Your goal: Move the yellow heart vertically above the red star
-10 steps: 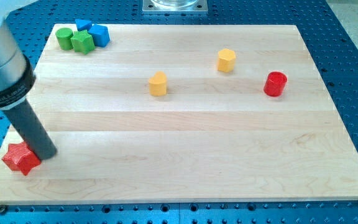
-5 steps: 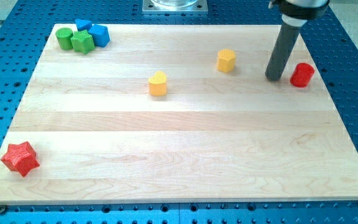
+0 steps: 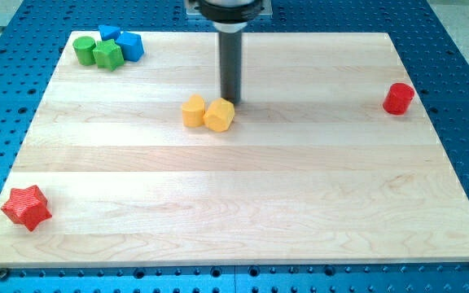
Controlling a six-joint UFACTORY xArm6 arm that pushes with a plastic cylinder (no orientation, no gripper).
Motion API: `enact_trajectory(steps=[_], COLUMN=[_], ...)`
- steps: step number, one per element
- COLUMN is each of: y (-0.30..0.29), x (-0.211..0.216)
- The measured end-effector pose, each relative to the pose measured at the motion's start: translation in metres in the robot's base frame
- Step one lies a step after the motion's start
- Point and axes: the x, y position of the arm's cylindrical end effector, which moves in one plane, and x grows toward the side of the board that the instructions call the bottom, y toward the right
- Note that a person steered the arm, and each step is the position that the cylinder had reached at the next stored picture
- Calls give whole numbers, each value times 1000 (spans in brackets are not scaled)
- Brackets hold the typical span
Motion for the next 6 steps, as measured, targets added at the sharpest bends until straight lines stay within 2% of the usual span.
enact_trajectory(steps=[1,2,3,4,5,6], y=[32,14,-62,-105,-87,-72], x=[-4,14,43,90,79,42])
